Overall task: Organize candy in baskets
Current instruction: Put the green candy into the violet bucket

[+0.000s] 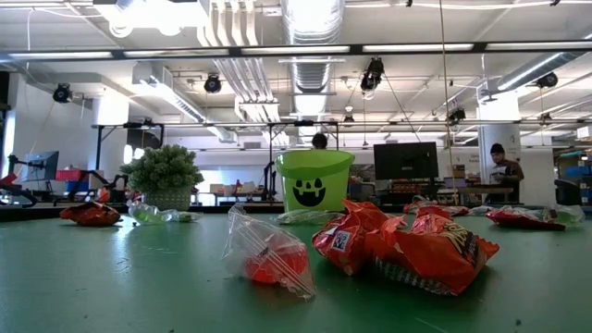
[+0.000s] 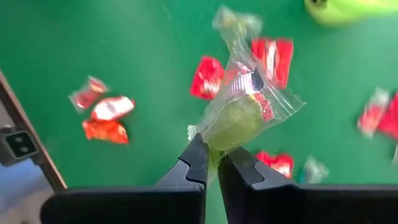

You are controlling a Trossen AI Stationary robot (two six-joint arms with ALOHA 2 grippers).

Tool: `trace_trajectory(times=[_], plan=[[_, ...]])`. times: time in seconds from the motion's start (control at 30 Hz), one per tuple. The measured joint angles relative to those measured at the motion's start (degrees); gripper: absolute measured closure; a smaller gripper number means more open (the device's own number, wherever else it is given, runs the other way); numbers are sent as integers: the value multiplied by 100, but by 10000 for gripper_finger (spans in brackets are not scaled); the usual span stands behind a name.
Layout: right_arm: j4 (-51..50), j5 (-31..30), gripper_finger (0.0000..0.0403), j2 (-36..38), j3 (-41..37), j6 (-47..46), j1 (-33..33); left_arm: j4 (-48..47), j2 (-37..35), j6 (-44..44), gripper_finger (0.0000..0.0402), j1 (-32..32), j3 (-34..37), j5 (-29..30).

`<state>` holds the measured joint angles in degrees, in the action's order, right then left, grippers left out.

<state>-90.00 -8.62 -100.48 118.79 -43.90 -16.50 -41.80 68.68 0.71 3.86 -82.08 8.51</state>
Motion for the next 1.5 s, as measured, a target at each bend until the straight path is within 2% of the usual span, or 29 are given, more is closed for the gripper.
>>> trace_trajectory(times=[0.23,0.4,0.6,0.73,0.97,1.23,1.5], plan=[[1,6,390,576,-1219,-1446,-463,-57,-713,-243,302,0,564,4],[-10,239,390,1132,-1912,-2888,-991,515,-1297,-575,302,0,1320,7],[58,853,390,1565,-2442,-4676,-1673,1231,-1790,-787,302,0,2075,9],[329,1143,390,1681,-2725,-5440,-2051,1305,-1923,-787,302,0,2216,9],[1108,1176,390,1572,-2957,-5631,-2465,1388,-1961,-686,302,0,2205,9],[1126,1274,390,1309,-2962,-5705,-2539,1410,-1965,-603,302,0,2205,9],[1048,1644,390,1110,-2987,-5469,-2540,1421,-1967,-608,302,0,2201,9]])
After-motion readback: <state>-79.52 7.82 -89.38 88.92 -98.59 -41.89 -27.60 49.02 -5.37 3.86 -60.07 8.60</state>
